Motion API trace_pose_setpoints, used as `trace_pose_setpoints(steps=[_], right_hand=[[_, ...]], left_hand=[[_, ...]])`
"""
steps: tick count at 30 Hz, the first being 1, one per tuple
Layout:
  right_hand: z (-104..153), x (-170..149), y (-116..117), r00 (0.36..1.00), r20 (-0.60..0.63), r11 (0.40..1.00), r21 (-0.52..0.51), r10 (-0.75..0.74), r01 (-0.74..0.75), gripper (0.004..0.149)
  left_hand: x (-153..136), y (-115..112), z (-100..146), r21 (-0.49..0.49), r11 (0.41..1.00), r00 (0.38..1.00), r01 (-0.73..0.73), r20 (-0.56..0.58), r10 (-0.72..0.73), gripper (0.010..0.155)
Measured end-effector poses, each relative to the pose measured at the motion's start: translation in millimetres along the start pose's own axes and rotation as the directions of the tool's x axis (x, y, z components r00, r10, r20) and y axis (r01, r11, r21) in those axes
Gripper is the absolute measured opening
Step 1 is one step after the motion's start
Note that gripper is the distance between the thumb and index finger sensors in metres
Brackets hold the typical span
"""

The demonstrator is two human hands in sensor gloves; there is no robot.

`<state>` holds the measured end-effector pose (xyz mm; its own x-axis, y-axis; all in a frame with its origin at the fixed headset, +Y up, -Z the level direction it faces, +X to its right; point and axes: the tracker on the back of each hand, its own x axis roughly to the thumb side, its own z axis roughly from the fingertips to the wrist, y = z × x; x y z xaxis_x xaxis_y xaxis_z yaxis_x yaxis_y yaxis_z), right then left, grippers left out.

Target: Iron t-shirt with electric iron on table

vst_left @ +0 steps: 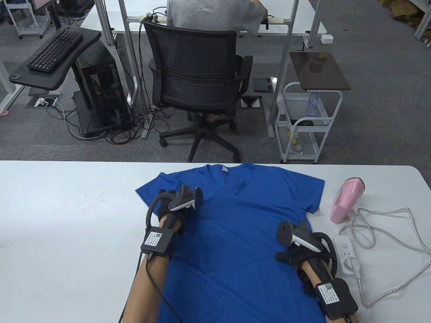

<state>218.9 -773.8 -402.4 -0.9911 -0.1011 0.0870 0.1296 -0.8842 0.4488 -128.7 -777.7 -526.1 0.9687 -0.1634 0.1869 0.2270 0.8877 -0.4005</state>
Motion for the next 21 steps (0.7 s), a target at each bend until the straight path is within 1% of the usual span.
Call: trace_pose_setpoints(steps=[1,2,4,6,8,10,12,13,15,17,18,19,20,21], right_hand=[[1.5,-1.3,4.2,1.000,-0.011,0.999,0.023,0.025,-0.025,0.087],[4.9,-3.5,7.3,0.997,-0.032,0.998,0.026,0.066,-0.065,0.088],[9.4,-7.1,9.9,0.997,-0.046,0.998,0.022,0.064,-0.063,0.091],[12.9,-11.5,11.3,0.993,-0.071,0.994,0.063,0.091,-0.087,0.093],[15.6,-13.5,11.1,0.992,-0.081,0.993,0.066,0.100,-0.095,0.094],[17.7,-13.0,10.2,0.990,-0.077,0.992,0.063,0.118,-0.113,0.096],[19.5,-10.1,10.5,0.989,-0.068,0.991,0.045,0.130,-0.127,0.095],[20.3,-8.4,10.5,0.990,-0.061,0.992,0.028,0.125,-0.123,0.094],[20.6,-5.7,9.7,0.996,-0.045,0.996,-0.041,0.080,-0.082,0.087],[19.1,-2.6,9.2,0.999,-0.028,0.994,-0.103,0.038,-0.041,0.086],[17.2,-0.4,9.4,0.999,-0.014,0.993,-0.112,0.044,-0.045,0.086],[15.5,1.3,9.9,0.998,-0.009,0.994,-0.093,0.057,-0.058,0.087],[13.5,3.5,11.3,0.996,-0.013,0.996,-0.024,0.087,-0.088,0.086],[13.6,4.2,11.4,0.995,-0.021,0.995,0.002,0.101,-0.101,0.086]], left_hand=[[0.0,-2.6,3.2,-0.041,0.999,0.999,-0.023,0.043,0.025,0.076],[0.2,-8.0,7.3,-0.147,0.988,0.993,-0.049,0.097,0.063,0.080],[1.0,-14.6,13.2,-0.244,0.969,0.994,-0.042,0.091,0.066,0.085],[4.7,-18.4,16.2,-0.219,0.976,0.990,-0.003,0.133,0.033,0.089],[10.7,-19.9,18.1,-0.205,0.979,0.985,0.015,0.171,0.020,0.091],[14.6,-19.6,19.3,-0.193,0.981,0.986,0.005,0.162,0.027,0.091],[13.0,-18.9,19.7,-0.167,0.985,0.989,0.043,0.149,-0.018,0.090],[9.3,-18.8,19.9,-0.144,0.987,0.989,0.067,0.137,-0.047,0.088],[3.7,-19.3,22.1,-0.111,0.992,0.994,0.064,0.100,-0.053,0.086],[2.8,-19.9,29.0,-0.100,0.991,0.995,0.085,0.051,-0.080,0.084],[4.6,-20.6,35.0,-0.083,0.990,0.993,0.113,0.043,-0.110,0.083],[6.3,-21.9,39.1,-0.072,0.989,0.990,0.131,0.065,-0.126,0.082],[8.3,-24.8,44.4,-0.075,0.988,0.986,0.138,0.103,-0.130,0.082],[9.1,-27.2,46.9,-0.090,0.988,0.986,0.128,0.122,-0.116,0.084]])
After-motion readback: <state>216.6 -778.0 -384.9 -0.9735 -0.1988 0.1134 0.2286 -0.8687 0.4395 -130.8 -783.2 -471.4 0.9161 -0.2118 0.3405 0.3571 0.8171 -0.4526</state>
